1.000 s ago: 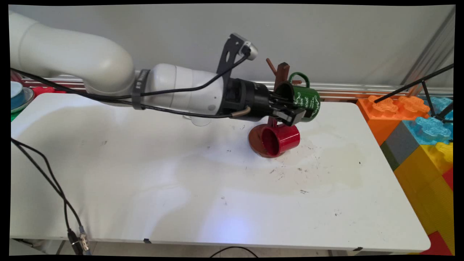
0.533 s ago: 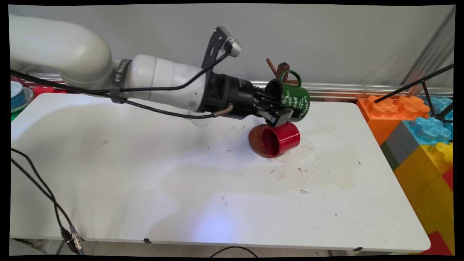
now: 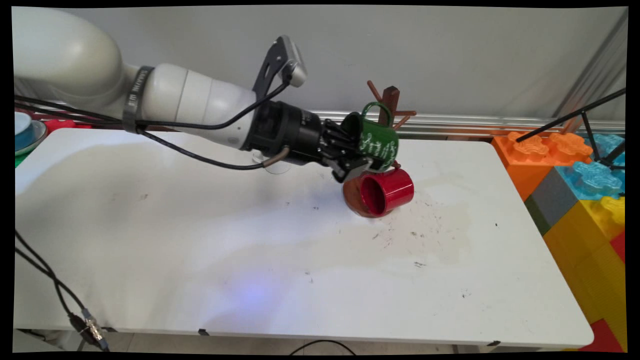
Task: Place the picked object on the table
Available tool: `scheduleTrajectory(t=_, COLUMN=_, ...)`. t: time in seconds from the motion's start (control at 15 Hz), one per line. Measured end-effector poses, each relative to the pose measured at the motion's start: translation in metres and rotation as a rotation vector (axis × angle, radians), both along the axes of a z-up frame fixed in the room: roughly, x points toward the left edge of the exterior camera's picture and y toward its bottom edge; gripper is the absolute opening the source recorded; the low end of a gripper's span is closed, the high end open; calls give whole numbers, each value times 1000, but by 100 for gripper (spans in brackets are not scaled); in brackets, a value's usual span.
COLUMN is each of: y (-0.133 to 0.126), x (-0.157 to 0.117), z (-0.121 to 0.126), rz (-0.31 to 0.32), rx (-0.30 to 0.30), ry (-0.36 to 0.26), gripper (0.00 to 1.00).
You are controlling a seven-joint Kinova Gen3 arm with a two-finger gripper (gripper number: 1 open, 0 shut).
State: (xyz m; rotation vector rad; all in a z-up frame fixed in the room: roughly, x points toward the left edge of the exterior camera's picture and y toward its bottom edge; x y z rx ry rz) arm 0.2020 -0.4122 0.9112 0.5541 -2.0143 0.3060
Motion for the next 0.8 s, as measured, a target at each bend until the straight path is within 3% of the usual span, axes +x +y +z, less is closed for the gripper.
scheduleTrajectory(t=0.4, y=-5, x=25, z=0, rz=-42, rx=-47, ry=-184, gripper=0)
scheduleTrajectory(t=0.8, y=-20, x=49, z=-7, rz=-72, rx=-76, ry=-429, gripper=0)
